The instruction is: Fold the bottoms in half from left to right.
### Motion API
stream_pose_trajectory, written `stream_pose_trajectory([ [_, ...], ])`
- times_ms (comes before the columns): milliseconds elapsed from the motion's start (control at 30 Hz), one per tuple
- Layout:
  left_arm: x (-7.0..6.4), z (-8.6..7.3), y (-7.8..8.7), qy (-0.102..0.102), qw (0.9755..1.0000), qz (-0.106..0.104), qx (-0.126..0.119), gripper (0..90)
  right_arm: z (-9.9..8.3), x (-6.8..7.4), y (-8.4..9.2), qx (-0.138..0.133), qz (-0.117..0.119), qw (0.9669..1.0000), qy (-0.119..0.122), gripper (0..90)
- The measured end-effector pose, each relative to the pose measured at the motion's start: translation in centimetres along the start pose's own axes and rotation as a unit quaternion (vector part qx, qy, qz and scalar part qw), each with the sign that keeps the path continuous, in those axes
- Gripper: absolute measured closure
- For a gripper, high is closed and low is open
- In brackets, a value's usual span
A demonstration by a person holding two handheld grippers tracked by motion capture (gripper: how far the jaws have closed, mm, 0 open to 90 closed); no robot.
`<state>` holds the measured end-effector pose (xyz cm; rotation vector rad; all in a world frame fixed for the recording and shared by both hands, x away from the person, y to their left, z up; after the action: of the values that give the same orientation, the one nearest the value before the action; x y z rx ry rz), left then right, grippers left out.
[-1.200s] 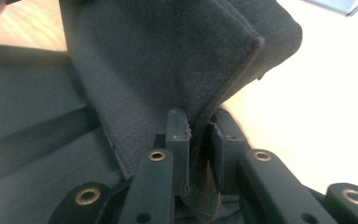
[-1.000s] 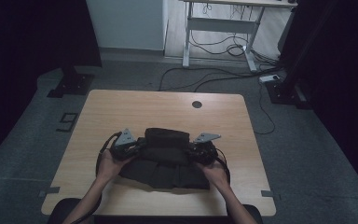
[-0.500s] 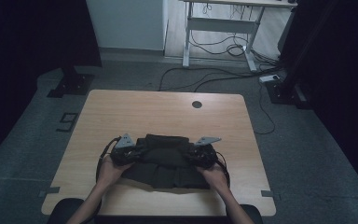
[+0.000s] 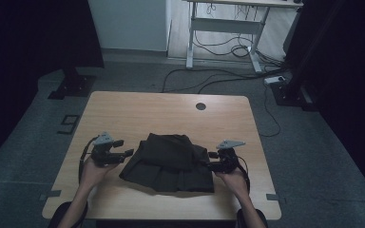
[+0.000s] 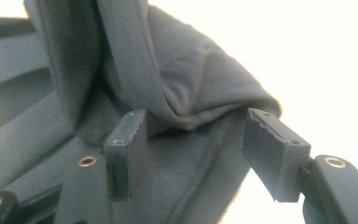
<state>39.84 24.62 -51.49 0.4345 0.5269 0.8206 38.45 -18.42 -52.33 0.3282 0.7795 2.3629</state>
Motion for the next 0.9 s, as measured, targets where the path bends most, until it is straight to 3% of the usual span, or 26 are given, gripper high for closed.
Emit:
stream_pose_trajectory([
  [200, -0.2, 2.1, -2.6, -0.021, 0.9990, 0.031, 0.024, 27.7, 0.5, -1.4, 1.2, -0.008, -0.048, 0.9985, -0.025, 36.2],
  [267, -0.1, 3.0, -4.0, -0.016, 0.9988, 0.033, 0.034, 27.6, 1.2, -1.7, 0.7, -0.008, -0.061, 0.9975, -0.034, 33.1],
  [367, -0.2, 4.2, -6.2, -0.028, 0.9967, 0.046, 0.061, 27.7, 2.9, -1.9, -0.8, 0.003, -0.082, 0.9960, -0.036, 30.5],
  [467, -0.8, 4.6, -7.0, -0.029, 0.9969, 0.031, 0.066, 27.9, 4.3, -1.8, -2.4, 0.017, -0.079, 0.9963, -0.027, 30.1],
  [567, -1.9, 4.2, -6.4, -0.032, 0.9977, 0.012, 0.058, 29.1, 4.6, -1.1, -3.1, 0.025, -0.068, 0.9972, -0.017, 31.1],
  [700, -3.3, 3.2, -4.3, -0.038, 0.9982, -0.024, 0.040, 29.5, 3.8, -0.2, -2.6, 0.017, -0.051, 0.9985, -0.013, 31.5],
  [833, -4.8, 1.2, -1.8, -0.067, 0.9956, -0.047, 0.045, 29.7, 2.5, 0.8, -1.5, 0.019, -0.030, 0.9994, -0.003, 31.5],
  [900, -5.1, 0.7, -0.5, -0.089, 0.9943, -0.039, 0.045, 28.1, 1.9, 1.2, -0.8, 0.026, -0.029, 0.9992, 0.006, 30.9],
])
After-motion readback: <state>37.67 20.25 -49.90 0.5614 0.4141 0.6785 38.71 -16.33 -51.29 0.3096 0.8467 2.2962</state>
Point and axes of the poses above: each handheld gripper's, and its own axes: y roughly backward along the jaws, z roughly out of its top, x roughly to its left, the point moved 2 cm from there along -y, roughly forward along the jaws, and after that the axes turned 11 degrees about y, right-handed, at the moved point
